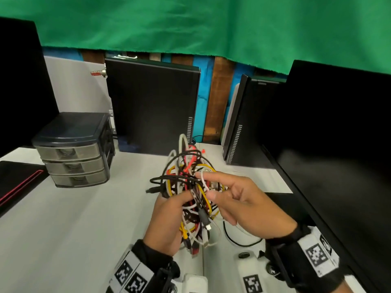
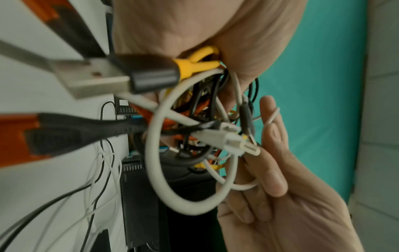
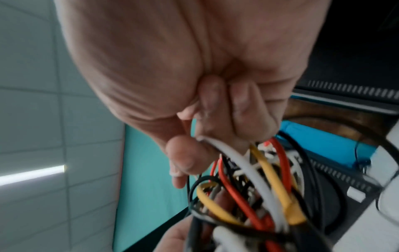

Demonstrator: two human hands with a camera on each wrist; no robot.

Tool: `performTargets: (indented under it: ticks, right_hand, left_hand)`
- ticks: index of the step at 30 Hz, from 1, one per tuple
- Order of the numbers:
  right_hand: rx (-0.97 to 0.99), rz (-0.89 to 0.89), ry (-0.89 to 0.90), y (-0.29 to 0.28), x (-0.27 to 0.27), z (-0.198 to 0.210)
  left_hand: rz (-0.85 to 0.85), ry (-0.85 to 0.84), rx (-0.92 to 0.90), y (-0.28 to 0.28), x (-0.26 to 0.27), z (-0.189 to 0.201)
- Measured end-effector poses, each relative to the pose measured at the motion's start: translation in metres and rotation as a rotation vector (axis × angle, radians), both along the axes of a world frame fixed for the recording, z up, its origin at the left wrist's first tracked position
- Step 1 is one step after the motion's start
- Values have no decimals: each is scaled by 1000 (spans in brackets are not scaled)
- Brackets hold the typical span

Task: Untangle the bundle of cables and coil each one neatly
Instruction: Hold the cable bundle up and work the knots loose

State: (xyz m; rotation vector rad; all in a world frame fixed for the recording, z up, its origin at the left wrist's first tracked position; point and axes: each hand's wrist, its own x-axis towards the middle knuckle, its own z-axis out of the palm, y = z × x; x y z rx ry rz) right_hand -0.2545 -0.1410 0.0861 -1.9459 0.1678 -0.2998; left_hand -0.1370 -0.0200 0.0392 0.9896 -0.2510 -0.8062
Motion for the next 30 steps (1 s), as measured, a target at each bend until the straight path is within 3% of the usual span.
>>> performTargets:
  ticks: [6,11,13,15,19,25,28,30]
  right_hand:
    - [-133,15,-31,2,-3,5]
    - [-36,-135,-65,7,6,2]
    - [-151,-63,-51,8,3,4]
    - [-251,58,19,7,-2,9]
    - [-198,110,35,0,-15,21]
    - [-52,18,-41,-6,-16,21]
    - [-32,-208,-125,-12,-17,24]
    - [-154,-352,-129,-19,-18,24]
  left_hand:
    - [10,-105,81,1,-1,-2]
    - [-45,-353,134,3,-6,-1]
    - [-39,-375,185,1,-7,-4]
    - [-6,-262,206,0,-5,-9]
    - [-126,369,51,0,7,-5]
    - [98,385,119,5,19,-12]
    - [142,391,64,7,21,-13]
    - [150,413,-6,9,23,-12]
